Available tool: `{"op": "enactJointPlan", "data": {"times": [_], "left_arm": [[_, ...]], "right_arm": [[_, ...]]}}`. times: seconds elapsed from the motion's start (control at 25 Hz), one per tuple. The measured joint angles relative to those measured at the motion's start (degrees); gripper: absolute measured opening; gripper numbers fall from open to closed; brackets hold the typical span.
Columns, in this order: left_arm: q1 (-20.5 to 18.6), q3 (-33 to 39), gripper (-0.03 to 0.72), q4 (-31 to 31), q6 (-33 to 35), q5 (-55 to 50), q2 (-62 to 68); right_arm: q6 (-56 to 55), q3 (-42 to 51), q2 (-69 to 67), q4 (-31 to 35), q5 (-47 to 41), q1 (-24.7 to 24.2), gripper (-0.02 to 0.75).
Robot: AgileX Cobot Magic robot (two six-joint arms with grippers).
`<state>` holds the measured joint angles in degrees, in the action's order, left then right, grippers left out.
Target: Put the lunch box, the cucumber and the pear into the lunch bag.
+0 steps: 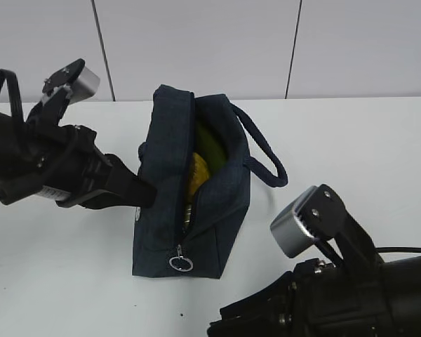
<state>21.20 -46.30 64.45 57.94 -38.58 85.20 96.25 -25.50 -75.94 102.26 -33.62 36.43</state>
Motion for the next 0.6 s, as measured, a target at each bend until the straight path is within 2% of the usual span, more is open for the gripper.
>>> {"op": "enactJointPlan", "data": {"times": [0.32,0.6], "left_arm": [[0.0,0.0,-0.013,0.0,0.0,-0.2,-0.8],[0.0,0.0,-0.012,0.0,0.0,-0.5,-0.8]], "right_arm": [[-3.6,-0.1,0.0,0.3,0.0,0.0,0.207],[-21.6,-1.8,0.0,0.3,-3.7,0.0,0.207]]}}
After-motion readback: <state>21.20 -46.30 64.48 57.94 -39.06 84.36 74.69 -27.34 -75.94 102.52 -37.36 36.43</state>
